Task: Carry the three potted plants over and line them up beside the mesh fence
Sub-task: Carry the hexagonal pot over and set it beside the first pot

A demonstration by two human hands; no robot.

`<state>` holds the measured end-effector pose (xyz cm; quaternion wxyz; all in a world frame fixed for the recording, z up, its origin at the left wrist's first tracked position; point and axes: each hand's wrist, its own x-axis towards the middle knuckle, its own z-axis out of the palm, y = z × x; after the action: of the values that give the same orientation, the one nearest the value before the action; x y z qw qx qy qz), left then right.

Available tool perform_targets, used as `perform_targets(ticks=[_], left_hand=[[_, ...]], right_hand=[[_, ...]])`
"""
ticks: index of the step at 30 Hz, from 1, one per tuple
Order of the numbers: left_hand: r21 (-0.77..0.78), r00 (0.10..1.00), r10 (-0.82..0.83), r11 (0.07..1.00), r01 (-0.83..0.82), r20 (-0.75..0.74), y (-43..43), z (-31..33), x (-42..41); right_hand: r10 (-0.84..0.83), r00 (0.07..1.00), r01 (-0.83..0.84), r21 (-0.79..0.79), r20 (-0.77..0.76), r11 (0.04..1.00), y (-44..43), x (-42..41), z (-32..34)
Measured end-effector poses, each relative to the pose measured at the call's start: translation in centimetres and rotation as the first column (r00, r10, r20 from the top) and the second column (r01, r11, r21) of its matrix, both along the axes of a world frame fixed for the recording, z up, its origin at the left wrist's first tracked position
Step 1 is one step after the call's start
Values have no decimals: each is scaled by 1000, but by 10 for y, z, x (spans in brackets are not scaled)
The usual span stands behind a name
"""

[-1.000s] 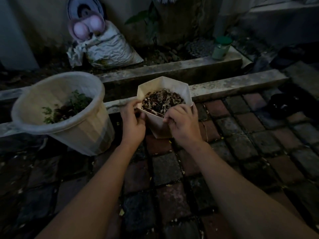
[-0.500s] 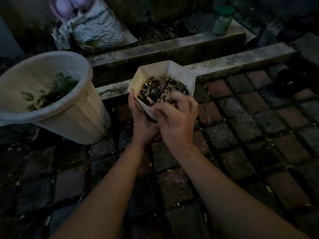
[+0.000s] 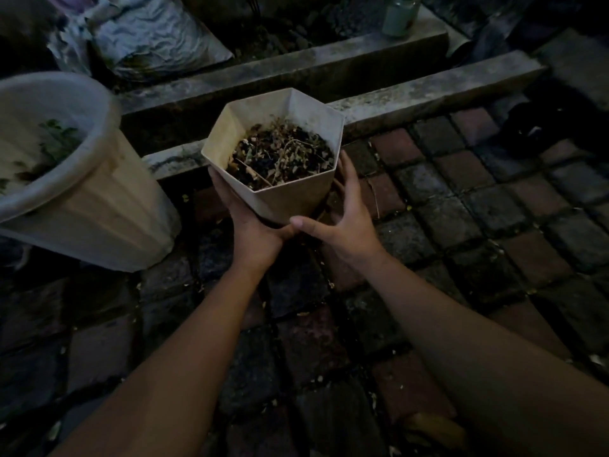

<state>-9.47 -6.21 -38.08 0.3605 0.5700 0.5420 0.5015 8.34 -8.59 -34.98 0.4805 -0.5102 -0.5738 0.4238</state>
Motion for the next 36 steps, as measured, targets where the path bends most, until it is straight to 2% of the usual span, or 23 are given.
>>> perform_targets(ticks=[3,8,14,20,23,26,30,36], left_hand=[[-53,1000,1,999,-2,-27,0,-9,0],[-47,1000,-2,999,1,-22,2,-13,-3],[-16,999,25,1000,-25,37,2,-7,1],[-47,998,32,998,-30,46,4,2,-3],[-44,997,-44,998,47,67,4,13,-6],[-57,990,-41,997,49,133,-7,21,-4],[-20,966,-73,997,80,249,-9,66,12],[62,957,-153,988,142,248,0,218,45]], right_hand=[[42,997,-44,-36,-62,998,5,5,-10],[55,981,-71,-80,-189,994,15,10,-14],[80,988,-101,-160,-135,982,20,3,-17],[32,977,-64,-146,-212,987,17,-5,-17],[19,971,-51,-132,-238,990,8,-6,-19],[-27,949,-9,-112,-315,994,1,-7,-12],[-69,931,34,-104,-358,994,2,4,39],[-82,886,45,-90,-457,995,2,30,197]])
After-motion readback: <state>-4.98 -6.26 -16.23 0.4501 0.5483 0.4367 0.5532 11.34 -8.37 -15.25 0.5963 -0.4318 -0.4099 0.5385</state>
